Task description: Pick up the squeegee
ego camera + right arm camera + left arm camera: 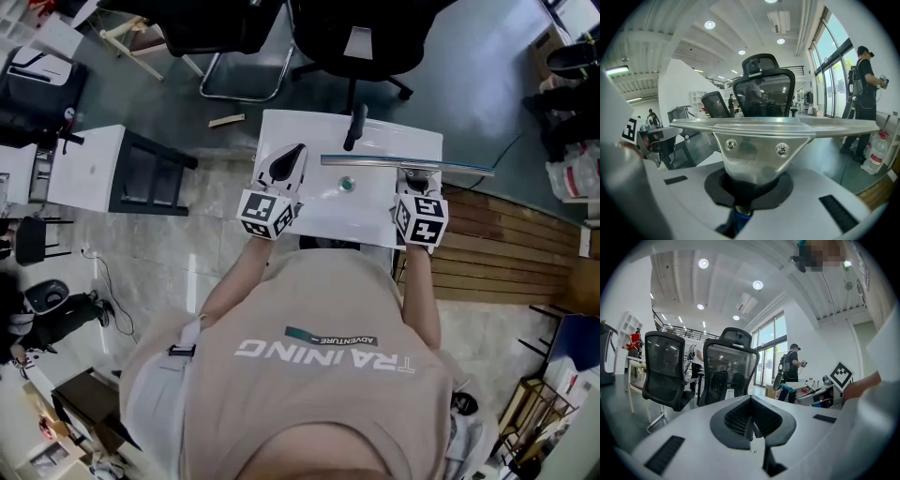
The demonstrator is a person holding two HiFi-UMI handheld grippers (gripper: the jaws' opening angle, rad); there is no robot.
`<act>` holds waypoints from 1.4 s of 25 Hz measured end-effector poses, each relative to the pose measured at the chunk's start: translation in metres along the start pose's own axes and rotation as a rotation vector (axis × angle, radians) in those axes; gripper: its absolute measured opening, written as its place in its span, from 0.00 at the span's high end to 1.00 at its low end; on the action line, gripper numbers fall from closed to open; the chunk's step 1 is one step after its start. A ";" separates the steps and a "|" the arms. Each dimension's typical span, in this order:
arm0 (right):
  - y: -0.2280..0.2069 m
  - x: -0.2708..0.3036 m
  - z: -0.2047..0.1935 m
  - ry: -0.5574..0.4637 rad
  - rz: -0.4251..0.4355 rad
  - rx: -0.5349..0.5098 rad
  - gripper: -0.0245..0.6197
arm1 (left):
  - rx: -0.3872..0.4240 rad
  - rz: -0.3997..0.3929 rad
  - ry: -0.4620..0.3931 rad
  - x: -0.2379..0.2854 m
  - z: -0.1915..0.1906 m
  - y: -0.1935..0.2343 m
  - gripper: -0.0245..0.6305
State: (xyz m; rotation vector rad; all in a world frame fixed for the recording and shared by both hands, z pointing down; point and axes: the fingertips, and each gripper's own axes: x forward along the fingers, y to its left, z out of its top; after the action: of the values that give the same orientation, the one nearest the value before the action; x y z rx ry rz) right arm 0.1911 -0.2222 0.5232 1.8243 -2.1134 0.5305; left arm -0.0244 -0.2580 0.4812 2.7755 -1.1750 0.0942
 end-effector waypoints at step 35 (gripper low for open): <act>-0.003 -0.002 0.038 -0.072 -0.004 -0.047 0.90 | 0.048 -0.023 -0.028 0.000 0.019 -0.007 0.94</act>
State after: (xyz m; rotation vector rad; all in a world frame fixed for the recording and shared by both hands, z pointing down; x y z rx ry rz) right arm 0.1945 -0.2381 0.4886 1.8473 -2.1499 0.4165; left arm -0.0197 -0.2557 0.4614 2.8407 -1.1621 0.0826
